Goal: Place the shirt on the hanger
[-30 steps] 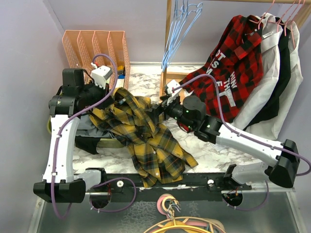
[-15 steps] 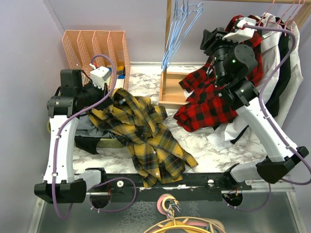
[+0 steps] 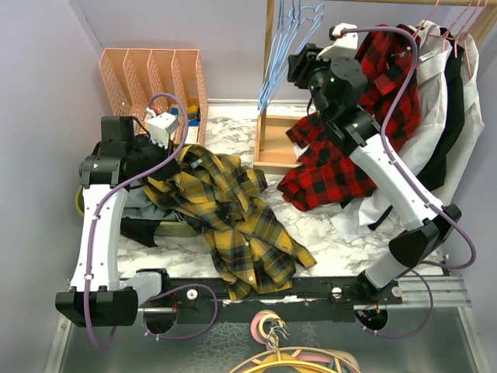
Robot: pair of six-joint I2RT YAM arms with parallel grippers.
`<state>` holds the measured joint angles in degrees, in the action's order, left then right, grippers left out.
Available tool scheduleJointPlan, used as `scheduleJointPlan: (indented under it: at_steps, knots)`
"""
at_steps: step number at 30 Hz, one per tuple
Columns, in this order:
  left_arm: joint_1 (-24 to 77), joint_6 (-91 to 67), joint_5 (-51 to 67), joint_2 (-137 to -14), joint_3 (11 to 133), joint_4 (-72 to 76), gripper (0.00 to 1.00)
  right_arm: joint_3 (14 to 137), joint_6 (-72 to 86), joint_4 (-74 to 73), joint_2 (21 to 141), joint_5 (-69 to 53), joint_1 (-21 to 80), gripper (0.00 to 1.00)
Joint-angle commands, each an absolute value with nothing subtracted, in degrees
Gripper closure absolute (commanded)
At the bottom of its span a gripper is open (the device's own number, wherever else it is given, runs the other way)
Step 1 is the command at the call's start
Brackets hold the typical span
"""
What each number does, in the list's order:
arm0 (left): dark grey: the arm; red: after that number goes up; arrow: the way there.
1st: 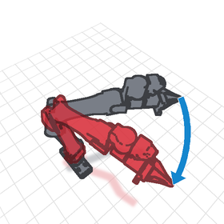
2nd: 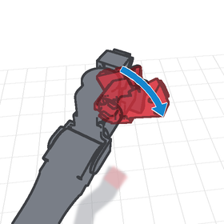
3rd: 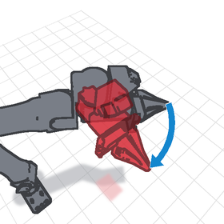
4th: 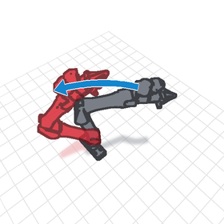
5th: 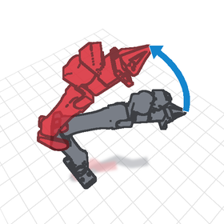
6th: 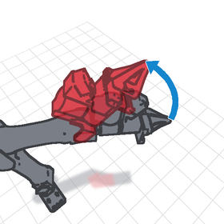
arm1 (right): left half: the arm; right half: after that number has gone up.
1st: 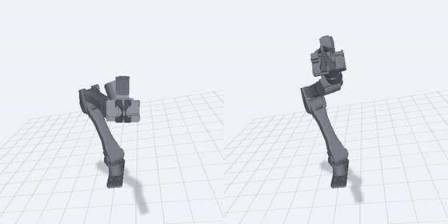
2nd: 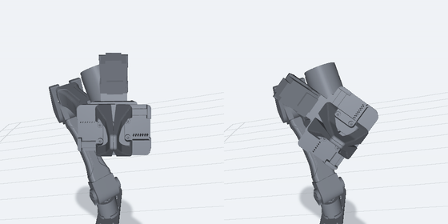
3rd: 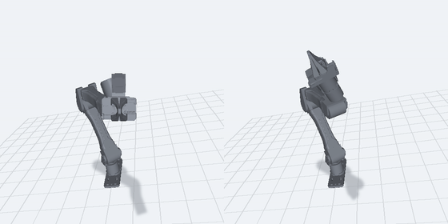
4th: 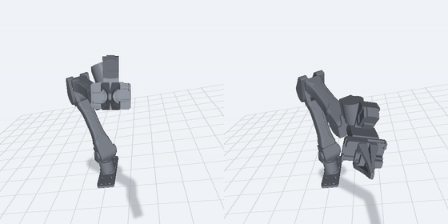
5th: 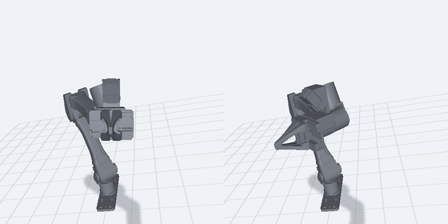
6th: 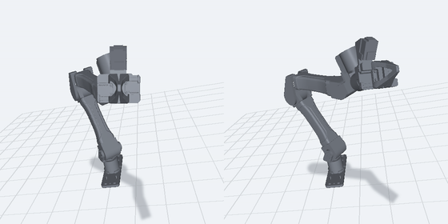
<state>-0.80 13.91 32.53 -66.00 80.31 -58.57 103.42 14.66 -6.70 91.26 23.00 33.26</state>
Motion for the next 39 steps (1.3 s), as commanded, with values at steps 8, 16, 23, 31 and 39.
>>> scheduleJointPlan:
  at_steps: [8, 16, 23, 31, 39]
  knots:
    - [-1.75, 14.35, 31.96, -63.21, 77.92, -57.42, 1.0, 106.25, 16.53, -6.84, 94.58, 19.07, 32.97, 0.55]
    - [-1.93, 14.24, 31.6, -63.37, 77.91, -57.41, 1.0, 105.89, 16.57, -6.88, 96.8, 18.5, 32.96, 0.55]
    - [-2.02, 14.17, 31.64, -63.2, 77.86, -57.45, 1.0, 107.26, 16.37, -7.52, 98.95, 18.03, 32.96, 0.55]
    - [-2.09, 14.15, 31.73, -63.3, 77.83, -57.3, 1.0, 109.47, 16.25, -11.83, 100.2, 21.42, 32.96, 0.55]
    - [-2.1, 14.11, 32.23, -63.85, 77.87, -57.2, 1.0, 111.19, 12.67, -15.96, 101.38, 26.9, 33.03, 0.55]
